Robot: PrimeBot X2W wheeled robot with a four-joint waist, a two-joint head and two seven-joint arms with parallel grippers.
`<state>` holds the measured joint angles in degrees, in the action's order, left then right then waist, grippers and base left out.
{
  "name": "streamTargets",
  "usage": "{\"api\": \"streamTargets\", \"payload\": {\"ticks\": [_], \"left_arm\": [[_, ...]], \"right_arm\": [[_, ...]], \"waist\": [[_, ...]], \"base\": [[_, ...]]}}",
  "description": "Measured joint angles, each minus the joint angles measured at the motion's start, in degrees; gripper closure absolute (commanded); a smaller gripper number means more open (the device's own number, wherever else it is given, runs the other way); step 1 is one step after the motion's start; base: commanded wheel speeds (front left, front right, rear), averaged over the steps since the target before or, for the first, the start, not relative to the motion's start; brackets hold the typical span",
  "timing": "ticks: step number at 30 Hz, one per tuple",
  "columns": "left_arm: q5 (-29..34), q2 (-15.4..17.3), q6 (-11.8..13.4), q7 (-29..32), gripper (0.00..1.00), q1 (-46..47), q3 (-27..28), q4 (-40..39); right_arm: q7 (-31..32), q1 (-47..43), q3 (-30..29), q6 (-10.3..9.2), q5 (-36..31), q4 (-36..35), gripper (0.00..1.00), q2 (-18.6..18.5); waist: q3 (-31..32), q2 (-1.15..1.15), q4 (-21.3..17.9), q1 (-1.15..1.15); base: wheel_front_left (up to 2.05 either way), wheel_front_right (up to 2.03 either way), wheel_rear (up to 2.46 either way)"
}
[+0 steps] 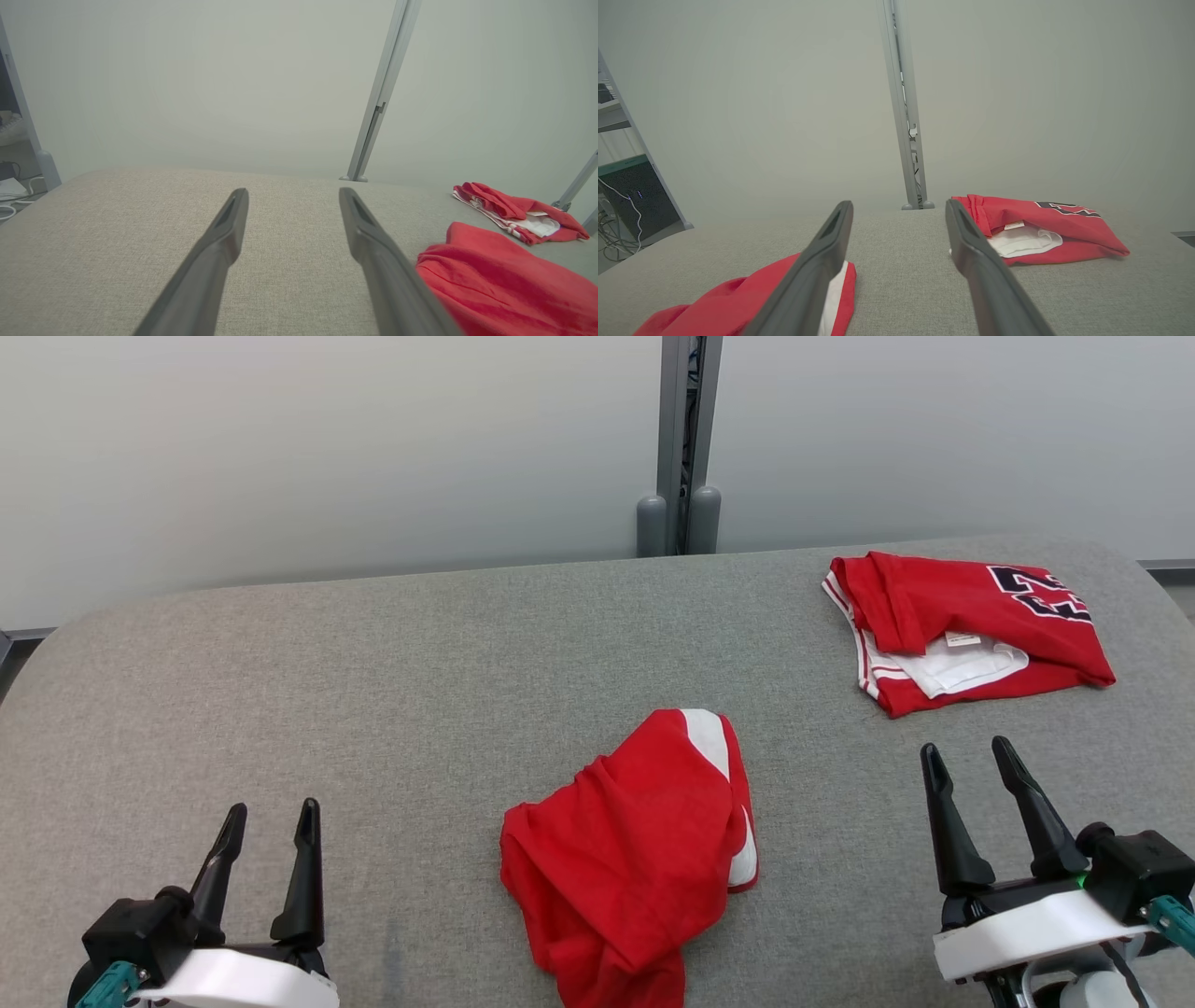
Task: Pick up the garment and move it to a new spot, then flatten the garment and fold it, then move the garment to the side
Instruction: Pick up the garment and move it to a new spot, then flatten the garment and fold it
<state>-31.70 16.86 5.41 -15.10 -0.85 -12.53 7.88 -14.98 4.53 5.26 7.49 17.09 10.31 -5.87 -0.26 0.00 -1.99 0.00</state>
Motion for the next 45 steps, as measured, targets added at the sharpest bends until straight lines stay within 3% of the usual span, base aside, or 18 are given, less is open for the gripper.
{"api": "streamTargets", "payload": {"ticks": [8,26,32,45], "left_arm": [[1.5,-1.5,-1.8,0.0,0.00,0.0,1.4,1.5],[3.4,-3.5,-3.4,0.0,0.00,0.0,3.2,2.4],[3.9,-4.0,-3.9,0.0,0.00,0.0,3.5,2.7],[4.3,-5.1,-5.5,0.0,0.00,1.3,4.0,4.0]], "right_arm": [[0.0,0.0,0.5,0.00,0.1,0.3,0.00,-0.2],[0.2,0.6,1.8,0.00,1.1,2.6,0.00,-0.5],[8.3,1.0,3.3,0.00,2.1,9.5,0.00,-0.7],[16.7,5.9,16.2,0.00,1.5,18.3,0.00,-1.3]], "waist": [[0.2,0.00,0.3,0.00],[0.1,0.00,0.4,0.00],[0.0,0.00,0.6,0.00],[-0.9,0.00,4.3,0.00]], "base": [[0.00,0.00,0.00],[0.00,0.00,0.00],[0.00,0.00,0.00],[0.00,0.00,0.00]]}}
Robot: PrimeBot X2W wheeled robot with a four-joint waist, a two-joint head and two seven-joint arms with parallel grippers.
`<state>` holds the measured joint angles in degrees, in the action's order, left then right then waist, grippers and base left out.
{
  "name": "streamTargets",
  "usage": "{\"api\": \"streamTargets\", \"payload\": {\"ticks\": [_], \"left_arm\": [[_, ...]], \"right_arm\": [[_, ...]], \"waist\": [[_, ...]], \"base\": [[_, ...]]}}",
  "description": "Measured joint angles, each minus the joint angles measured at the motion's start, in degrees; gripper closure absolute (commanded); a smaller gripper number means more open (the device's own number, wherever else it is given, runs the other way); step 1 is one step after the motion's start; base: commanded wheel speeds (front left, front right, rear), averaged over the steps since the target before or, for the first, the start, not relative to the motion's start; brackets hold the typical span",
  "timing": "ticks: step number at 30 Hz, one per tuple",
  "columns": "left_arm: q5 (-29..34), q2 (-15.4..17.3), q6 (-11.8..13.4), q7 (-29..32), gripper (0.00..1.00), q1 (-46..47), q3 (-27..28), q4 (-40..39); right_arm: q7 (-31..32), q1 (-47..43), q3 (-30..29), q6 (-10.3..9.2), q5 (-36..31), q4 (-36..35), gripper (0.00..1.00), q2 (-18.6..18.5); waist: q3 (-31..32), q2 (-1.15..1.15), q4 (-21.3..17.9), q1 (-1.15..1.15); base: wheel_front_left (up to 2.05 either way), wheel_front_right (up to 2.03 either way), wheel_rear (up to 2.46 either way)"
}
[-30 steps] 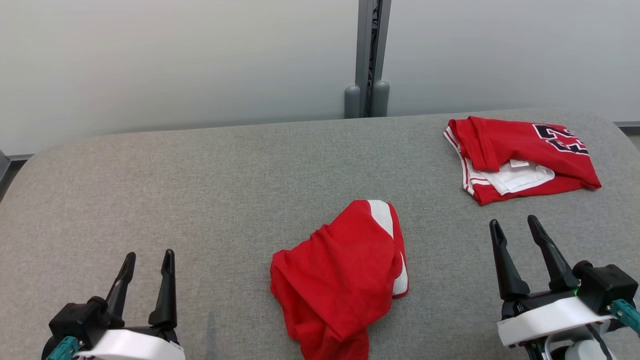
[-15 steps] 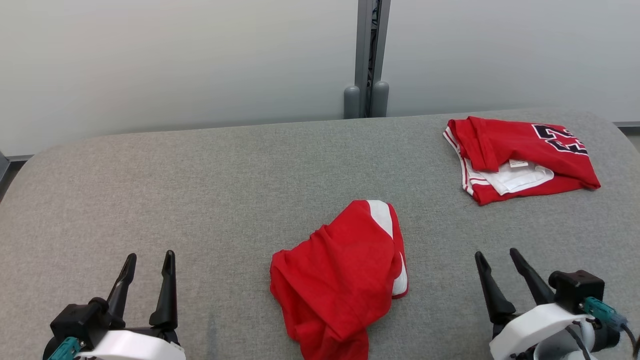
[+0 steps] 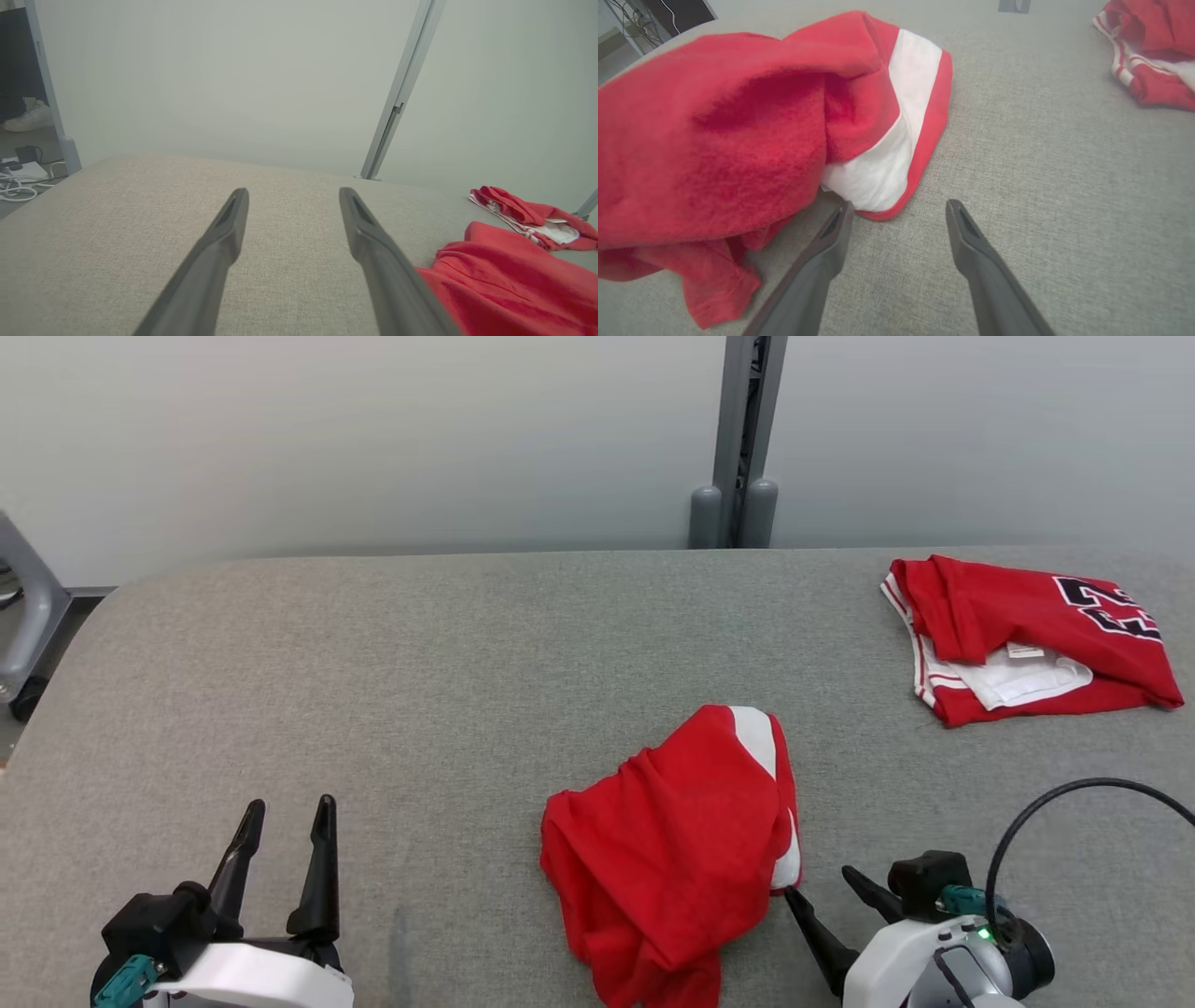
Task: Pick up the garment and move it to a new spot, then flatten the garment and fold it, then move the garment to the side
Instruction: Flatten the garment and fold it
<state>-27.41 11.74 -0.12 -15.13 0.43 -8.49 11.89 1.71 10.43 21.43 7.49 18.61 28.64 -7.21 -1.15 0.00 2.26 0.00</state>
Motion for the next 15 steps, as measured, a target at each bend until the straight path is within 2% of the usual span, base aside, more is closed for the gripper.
{"api": "streamTargets", "payload": {"ticks": [10,11,12,13,15], "left_arm": [[0.8,-0.9,-1.0,0.0,0.00,0.4,1.1,1.1],[0.8,-1.0,-1.2,0.0,0.00,0.4,1.2,1.2],[0.9,-1.1,-1.3,0.0,0.00,0.4,1.3,1.2],[1.0,-1.1,-1.4,0.0,0.00,0.4,1.4,1.3],[1.1,-1.3,-1.4,0.0,0.00,0.4,1.6,1.4]], "right_arm": [[-1.1,3.2,1.4,0.01,-1.6,5.4,0.00,0.1],[-1.3,3.5,1.3,0.01,-1.8,5.7,0.25,0.1],[-1.8,3.7,1.3,0.01,-2.1,6.1,0.70,0.2],[-2.0,3.9,1.1,0.01,-2.6,6.6,1.00,0.2],[-2.3,4.5,0.9,0.01,-3.2,7.5,1.00,0.2]], "waist": [[-0.8,0.00,4.0,0.00],[-0.8,0.00,4.3,0.00],[-0.7,0.00,4.6,0.00],[-0.7,0.00,4.8,0.00],[-0.8,0.00,5.0,0.00]], "base": [[0.00,0.00,0.00],[0.00,0.00,0.00],[0.00,0.00,0.00],[0.00,0.00,0.00],[0.00,0.00,0.00]]}}
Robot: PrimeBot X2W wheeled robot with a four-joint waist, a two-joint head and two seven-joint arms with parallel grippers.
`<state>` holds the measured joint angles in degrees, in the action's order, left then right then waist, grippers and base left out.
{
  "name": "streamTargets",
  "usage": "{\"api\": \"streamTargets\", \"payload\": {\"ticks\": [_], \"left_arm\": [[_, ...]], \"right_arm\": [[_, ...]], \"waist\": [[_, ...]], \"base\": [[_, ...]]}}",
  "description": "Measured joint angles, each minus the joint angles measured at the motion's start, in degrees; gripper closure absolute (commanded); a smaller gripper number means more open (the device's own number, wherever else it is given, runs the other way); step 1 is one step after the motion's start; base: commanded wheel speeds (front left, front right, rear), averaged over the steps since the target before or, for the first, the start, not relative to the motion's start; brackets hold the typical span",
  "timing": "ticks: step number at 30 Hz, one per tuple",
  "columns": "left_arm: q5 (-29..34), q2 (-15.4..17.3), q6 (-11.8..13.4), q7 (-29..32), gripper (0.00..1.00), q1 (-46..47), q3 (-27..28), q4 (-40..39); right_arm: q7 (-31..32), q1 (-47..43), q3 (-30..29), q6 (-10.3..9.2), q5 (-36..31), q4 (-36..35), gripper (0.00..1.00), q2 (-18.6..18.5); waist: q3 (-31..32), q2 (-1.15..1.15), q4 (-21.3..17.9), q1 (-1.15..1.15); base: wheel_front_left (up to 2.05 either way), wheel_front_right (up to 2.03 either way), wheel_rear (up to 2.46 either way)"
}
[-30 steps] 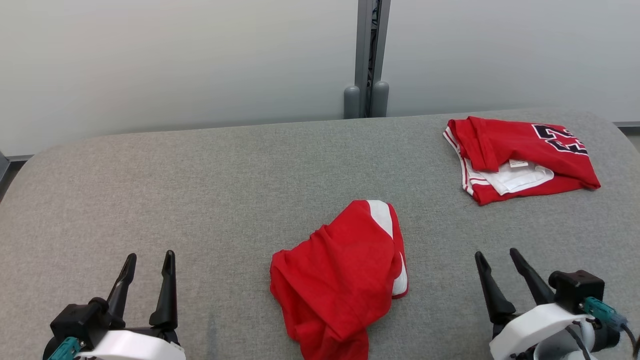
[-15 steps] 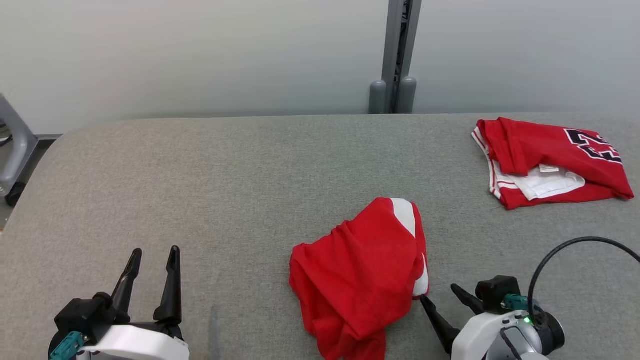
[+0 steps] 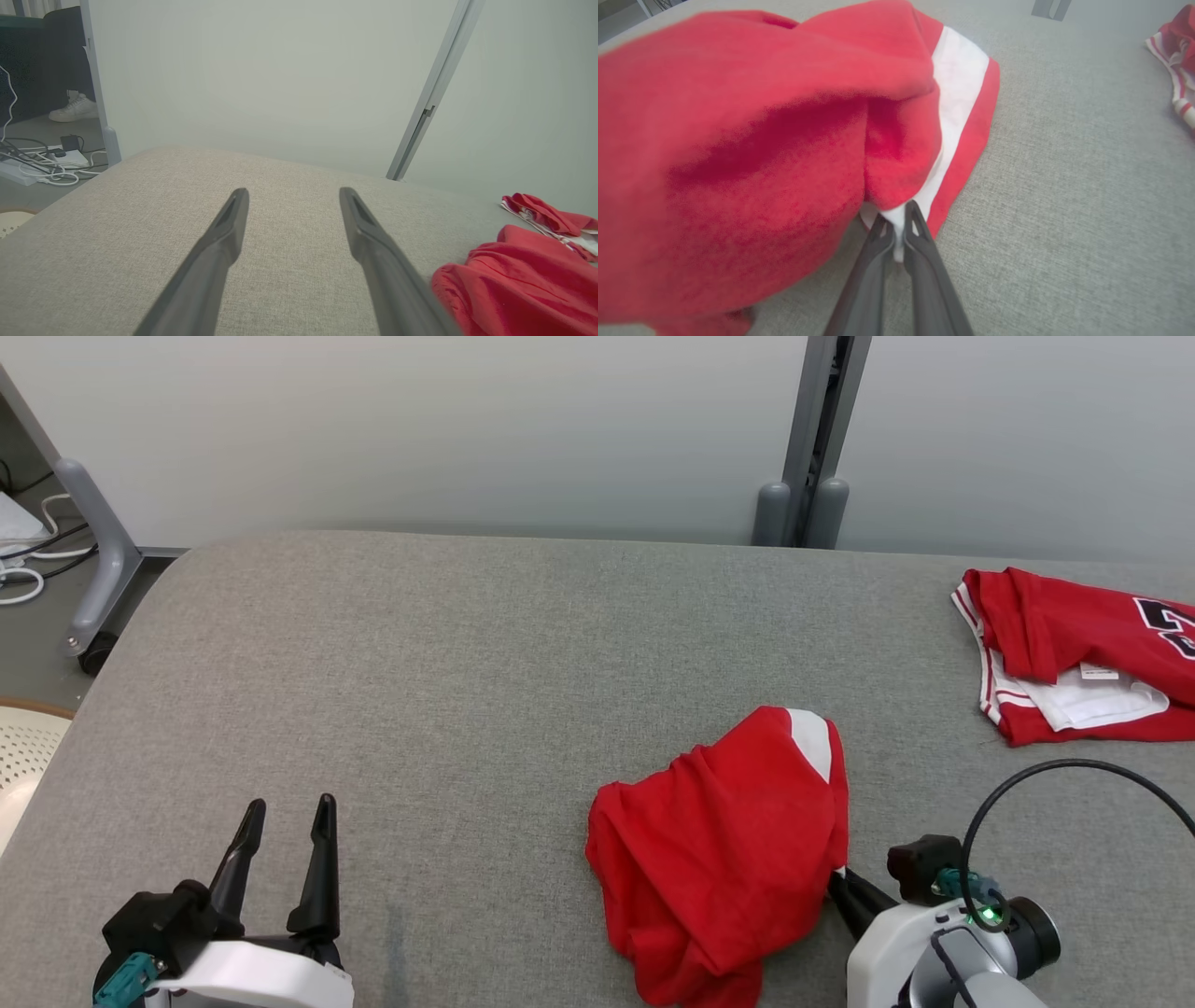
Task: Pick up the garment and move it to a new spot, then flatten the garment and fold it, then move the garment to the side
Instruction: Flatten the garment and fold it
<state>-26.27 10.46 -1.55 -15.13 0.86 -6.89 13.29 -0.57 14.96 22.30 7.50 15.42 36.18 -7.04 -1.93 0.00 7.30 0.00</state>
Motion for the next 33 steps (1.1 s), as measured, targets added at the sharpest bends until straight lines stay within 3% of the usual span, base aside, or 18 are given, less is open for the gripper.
{"api": "streamTargets", "payload": {"ticks": [7,16,24,31,32,33], "left_arm": [[0.6,-0.4,-0.7,0.0,0.00,0.8,0.5,0.0],[1.5,-1.2,-2.0,0.0,0.00,3.3,0.4,0.3],[2.1,-2.1,-3.3,0.0,0.00,5.8,0.0,1.5],[2.7,-2.6,-4.1,0.0,0.00,7.9,0.0,2.5],[2.7,-2.7,-4.2,0.0,0.00,8.0,0.0,2.7],[2.9,-2.7,-4.4,0.0,0.00,8.0,0.0,3.0]], "right_arm": [[-2.0,2.6,-3.6,0.00,-1.7,1.1,1.00,-0.9],[-2.9,11.4,-6.9,0.00,-3.3,2.1,1.00,-6.3],[-4.1,21.9,-9.4,0.00,-2.9,9.8,1.00,-10.9],[-6.6,31.0,-10.9,0.00,-5.4,18.7,1.00,-12.8],[-7.1,31.8,-11.0,0.00,-5.8,20.1,0.89,-12.6],[-7.5,32.4,-11.1,0.00,-5.9,21.4,0.41,-12.3]], "waist": [[-1.2,0.00,0.5,0.00],[-4.5,0.00,1.3,0.00],[-7.4,0.00,3.5,0.00],[-9.7,0.00,5.0,0.00],[-9.8,0.00,5.2,0.00],[-9.9,0.00,5.2,0.00]], "base": [[0.00,0.00,0.00],[0.00,0.00,0.00],[0.00,0.00,0.00],[0.00,0.00,0.00],[0.00,0.00,0.00],[0.00,0.00,0.00]]}}
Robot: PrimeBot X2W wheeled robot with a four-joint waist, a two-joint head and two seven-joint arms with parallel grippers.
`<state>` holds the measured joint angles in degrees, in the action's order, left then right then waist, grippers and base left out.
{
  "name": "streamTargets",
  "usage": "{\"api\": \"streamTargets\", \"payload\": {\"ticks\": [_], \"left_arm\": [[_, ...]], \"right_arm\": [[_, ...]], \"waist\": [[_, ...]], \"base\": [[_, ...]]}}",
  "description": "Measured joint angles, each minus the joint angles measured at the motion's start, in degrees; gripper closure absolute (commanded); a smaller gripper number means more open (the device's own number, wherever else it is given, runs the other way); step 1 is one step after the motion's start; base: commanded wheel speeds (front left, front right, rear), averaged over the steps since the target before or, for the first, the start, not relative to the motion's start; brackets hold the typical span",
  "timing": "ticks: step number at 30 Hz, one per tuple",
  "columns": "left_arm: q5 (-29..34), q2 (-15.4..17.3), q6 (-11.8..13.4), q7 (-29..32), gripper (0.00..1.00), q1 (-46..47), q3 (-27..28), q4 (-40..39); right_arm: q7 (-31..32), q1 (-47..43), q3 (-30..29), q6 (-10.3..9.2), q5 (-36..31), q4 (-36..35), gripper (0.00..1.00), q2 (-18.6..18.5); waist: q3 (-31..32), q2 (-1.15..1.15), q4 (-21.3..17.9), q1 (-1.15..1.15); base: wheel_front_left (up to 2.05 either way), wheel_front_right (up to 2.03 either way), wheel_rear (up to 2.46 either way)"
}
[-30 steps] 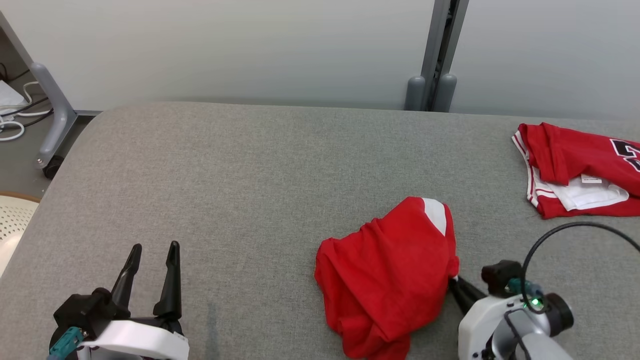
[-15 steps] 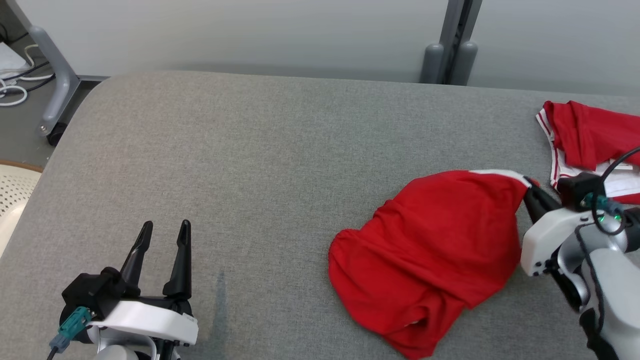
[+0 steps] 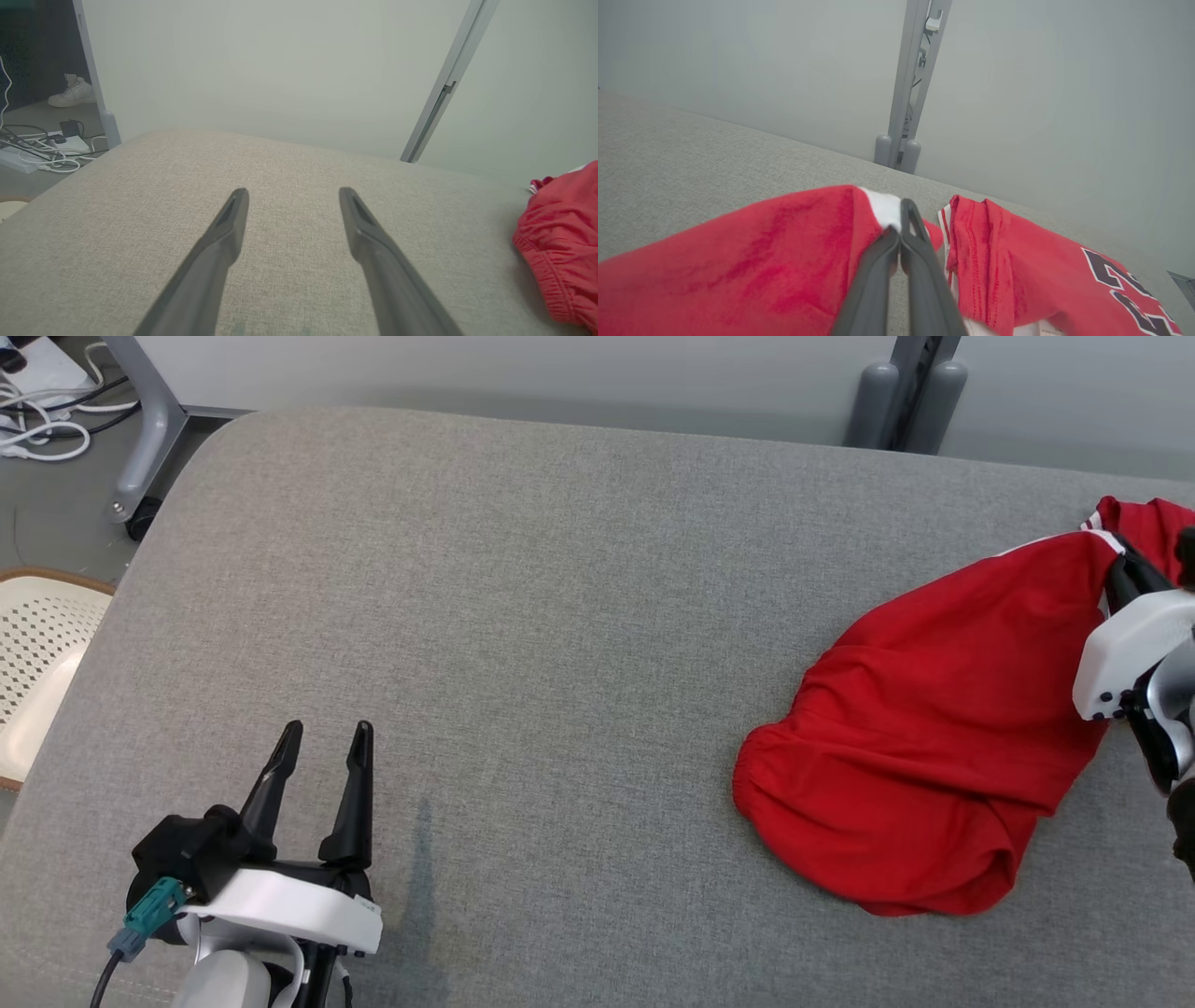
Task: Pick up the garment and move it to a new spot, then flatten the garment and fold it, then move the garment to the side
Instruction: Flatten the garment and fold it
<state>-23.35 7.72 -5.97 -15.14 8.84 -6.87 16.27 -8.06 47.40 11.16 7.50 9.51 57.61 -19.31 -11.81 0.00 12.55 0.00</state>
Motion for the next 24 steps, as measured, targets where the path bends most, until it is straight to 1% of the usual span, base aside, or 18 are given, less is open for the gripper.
{"api": "streamTargets", "payload": {"ticks": [1,7,10,12,17,18,21,24], "left_arm": [[0.2,-0.1,0.0,0.0,0.00,0.0,0.0,0.3],[0.6,-0.3,-0.3,0.0,0.00,0.1,0.1,0.9],[0.9,-0.2,-0.5,0.0,0.00,-0.1,0.3,1.1],[1.2,-0.1,-0.5,0.0,0.00,-0.4,0.5,1.2],[1.4,-0.1,-0.5,0.0,0.00,-1.7,1.2,1.0],[1.4,-0.1,-0.5,0.0,0.00,-1.7,1.2,1.0],[1.5,0.3,-0.4,0.0,0.00,-2.3,1.8,0.8],[1.6,0.3,-0.2,0.0,0.00,-2.8,1.9,0.6]], "right_arm": [[-0.3,0.4,-0.2,0.00,0.0,1.2,0.00,0.4],[-3.8,1.4,-0.8,0.00,-0.4,6.1,0.00,3.0],[-5.2,1.3,-1.2,0.00,-0.4,6.7,0.00,3.2],[-5.9,0.8,-1.4,0.00,0.1,6.3,0.00,4.0],[-6.7,-2.5,-2.2,0.00,2.3,2.0,0.00,6.6],[-6.7,-2.5,-2.2,0.00,2.3,2.0,0.00,6.6],[-6.8,-5.7,-1.4,0.00,4.1,-1.9,0.00,8.2],[-6.9,-9.0,-1.3,0.00,5.3,-7.1,0.00,8.2]], "waist": [[0.1,0.00,0.0,0.00],[1.5,0.00,-0.7,0.00],[2.6,0.00,-1.6,0.00],[3.3,0.00,-2.4,0.00],[5.0,0.00,-5.4,0.00],[5.0,0.00,-5.4,0.00],[6.0,0.00,-7.5,0.00],[6.9,0.00,-9.6,0.00]], "base": [[0.00,0.00,0.00],[0.00,0.00,0.00],[0.00,0.00,0.00],[0.00,0.00,0.00],[0.00,0.00,0.00],[0.00,0.00,0.00],[0.00,0.00,0.00],[0.00,0.00,0.00]]}}
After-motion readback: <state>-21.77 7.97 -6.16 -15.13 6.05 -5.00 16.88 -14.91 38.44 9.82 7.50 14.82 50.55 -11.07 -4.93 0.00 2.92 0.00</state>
